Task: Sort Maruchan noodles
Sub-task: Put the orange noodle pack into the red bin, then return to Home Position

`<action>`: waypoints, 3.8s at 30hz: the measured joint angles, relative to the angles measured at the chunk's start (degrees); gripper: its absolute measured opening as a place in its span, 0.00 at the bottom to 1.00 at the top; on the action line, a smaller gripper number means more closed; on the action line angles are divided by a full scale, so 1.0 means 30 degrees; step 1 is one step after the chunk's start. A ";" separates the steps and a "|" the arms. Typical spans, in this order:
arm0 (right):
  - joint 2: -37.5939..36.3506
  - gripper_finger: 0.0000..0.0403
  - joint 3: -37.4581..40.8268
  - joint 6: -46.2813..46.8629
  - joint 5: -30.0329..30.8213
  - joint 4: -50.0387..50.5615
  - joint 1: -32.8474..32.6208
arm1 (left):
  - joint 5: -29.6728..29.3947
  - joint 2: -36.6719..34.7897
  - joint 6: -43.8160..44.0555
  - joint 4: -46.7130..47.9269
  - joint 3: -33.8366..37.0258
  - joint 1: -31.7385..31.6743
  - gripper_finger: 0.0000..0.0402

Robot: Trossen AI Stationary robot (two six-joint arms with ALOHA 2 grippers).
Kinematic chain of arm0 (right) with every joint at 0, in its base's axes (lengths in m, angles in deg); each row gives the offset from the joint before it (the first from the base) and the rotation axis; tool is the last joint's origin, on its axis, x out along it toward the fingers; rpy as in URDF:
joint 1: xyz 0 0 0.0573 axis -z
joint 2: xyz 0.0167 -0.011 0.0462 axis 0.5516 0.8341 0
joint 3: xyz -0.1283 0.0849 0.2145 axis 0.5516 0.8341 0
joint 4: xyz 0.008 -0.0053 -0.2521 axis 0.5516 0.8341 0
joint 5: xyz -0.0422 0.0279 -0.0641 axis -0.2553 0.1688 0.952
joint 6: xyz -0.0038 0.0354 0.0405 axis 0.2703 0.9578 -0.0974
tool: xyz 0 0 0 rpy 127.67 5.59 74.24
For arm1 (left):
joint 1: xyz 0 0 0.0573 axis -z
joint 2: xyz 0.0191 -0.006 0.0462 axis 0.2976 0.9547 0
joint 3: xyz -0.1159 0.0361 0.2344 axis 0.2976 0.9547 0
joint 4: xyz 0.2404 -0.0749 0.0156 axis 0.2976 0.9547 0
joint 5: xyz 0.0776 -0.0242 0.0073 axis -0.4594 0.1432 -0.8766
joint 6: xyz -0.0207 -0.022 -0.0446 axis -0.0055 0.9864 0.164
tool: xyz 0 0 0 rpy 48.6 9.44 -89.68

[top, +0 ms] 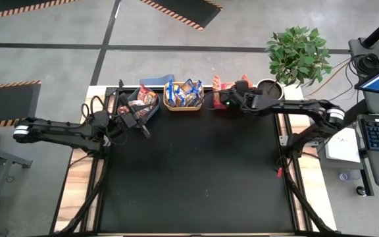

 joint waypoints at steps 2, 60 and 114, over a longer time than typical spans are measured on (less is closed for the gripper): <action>-0.0555 0.58 -0.0002 -0.0005 -0.0796 0.0357 -0.0007 | 0.0000 0.0000 0.0000 0.0000 0.0000 0.0000 0.10; -0.2784 0.02 0.1108 -0.8205 -0.3475 -0.1764 -0.3524 | 0.0058 -0.0014 0.0401 0.0004 0.0000 0.0002 0.10; -2.2663 0.02 1.8753 -1.7318 -1.6192 -1.5315 -0.4299 | 0.1907 -1.4766 1.1336 0.9011 0.8255 -0.0015 0.10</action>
